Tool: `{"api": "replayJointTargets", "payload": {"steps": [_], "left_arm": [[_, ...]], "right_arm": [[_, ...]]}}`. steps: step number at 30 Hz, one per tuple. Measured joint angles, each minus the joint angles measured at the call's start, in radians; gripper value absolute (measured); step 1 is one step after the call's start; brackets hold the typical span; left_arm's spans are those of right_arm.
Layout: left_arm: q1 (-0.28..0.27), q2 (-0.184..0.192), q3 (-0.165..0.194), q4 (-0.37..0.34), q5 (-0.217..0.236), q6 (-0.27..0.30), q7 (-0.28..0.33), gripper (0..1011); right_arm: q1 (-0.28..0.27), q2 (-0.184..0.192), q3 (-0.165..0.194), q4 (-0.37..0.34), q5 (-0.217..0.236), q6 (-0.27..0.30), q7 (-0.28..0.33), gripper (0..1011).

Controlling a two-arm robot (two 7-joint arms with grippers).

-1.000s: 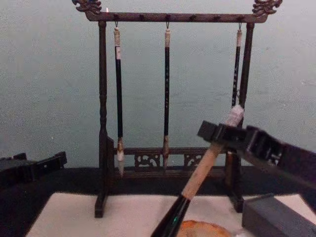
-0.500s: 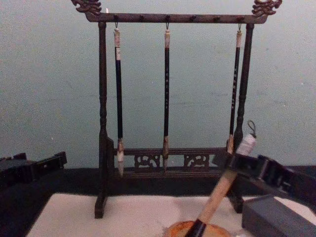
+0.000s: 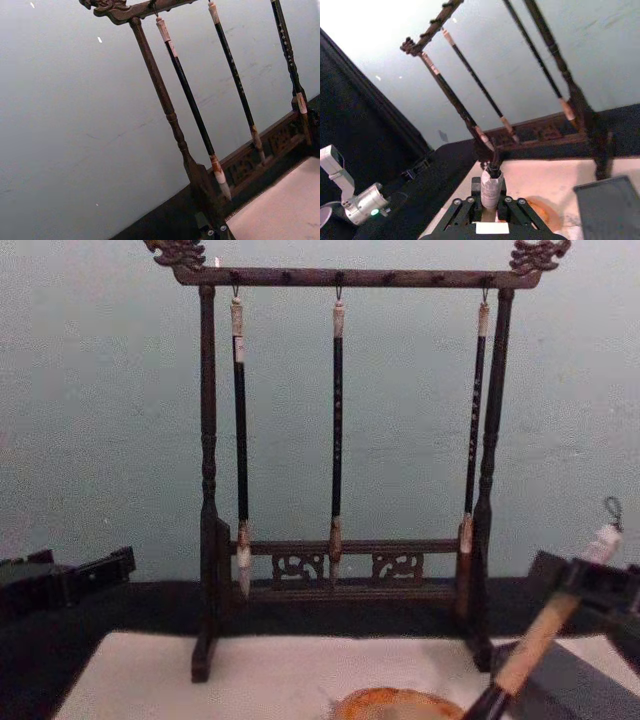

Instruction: Pick up the brush from the inkstone, write on the paper, then place the brush back to its original position.

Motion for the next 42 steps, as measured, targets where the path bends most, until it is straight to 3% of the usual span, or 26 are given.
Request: {"api": "replayJointTargets", "payload": {"steps": [10,23,34,42], "left_arm": [[0.000,0.000,0.000,0.000,0.000,0.000,0.000,1002],[0.000,0.000,0.000,0.000,0.000,0.000,0.000,1000],[0.000,0.000,0.000,0.000,0.000,0.000,0.000,1002],[0.000,0.000,0.000,0.000,0.000,0.000,0.000,1002]], "right_arm": [[-0.048,0.034,0.060,-0.036,0.031,-0.026,0.007,163],[-0.058,0.043,0.077,-0.092,0.043,-0.033,0.012,161],[-0.018,0.019,0.020,-0.131,0.019,-0.026,0.024,164],[0.023,-0.017,-0.044,-0.083,-0.006,-0.001,0.027,164]]}}
